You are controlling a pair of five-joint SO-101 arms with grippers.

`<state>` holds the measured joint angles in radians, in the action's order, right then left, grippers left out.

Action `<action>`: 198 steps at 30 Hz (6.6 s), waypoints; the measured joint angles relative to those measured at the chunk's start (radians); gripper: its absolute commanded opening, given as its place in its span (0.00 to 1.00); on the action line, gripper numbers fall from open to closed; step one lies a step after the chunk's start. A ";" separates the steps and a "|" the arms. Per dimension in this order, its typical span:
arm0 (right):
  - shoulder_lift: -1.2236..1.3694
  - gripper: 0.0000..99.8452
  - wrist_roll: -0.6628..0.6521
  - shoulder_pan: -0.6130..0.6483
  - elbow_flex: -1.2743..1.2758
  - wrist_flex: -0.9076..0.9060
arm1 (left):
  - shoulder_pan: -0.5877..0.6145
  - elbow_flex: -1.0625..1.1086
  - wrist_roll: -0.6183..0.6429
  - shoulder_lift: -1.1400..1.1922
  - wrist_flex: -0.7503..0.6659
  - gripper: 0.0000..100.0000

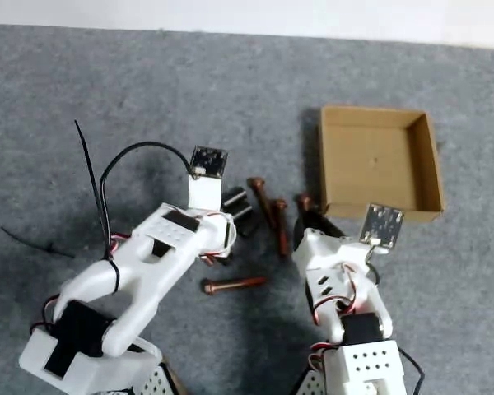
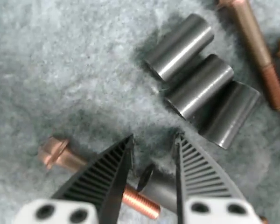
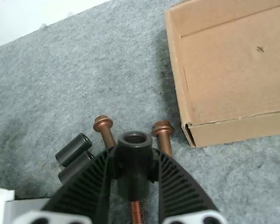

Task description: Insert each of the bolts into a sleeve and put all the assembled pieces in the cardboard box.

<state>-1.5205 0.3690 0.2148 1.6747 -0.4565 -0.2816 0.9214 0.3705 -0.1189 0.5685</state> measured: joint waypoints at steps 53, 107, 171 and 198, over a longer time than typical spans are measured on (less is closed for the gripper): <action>0.000 0.01 0.000 0.000 0.000 0.000 | 0.203 0.236 0.009 -0.239 0.044 0.14; 0.000 0.01 0.000 0.000 0.000 0.000 | 0.176 0.180 0.003 -0.227 0.183 0.01; 0.000 0.01 -0.091 0.319 0.000 0.413 | 0.316 0.753 0.002 -1.672 0.195 0.01; 0.000 0.01 -0.388 0.440 0.000 0.241 | 0.315 0.753 0.002 -1.672 -0.176 0.01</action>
<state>-1.5205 -0.0192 0.6552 1.6747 -0.2156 0.0330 1.6747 0.3721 -1.7914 0.3920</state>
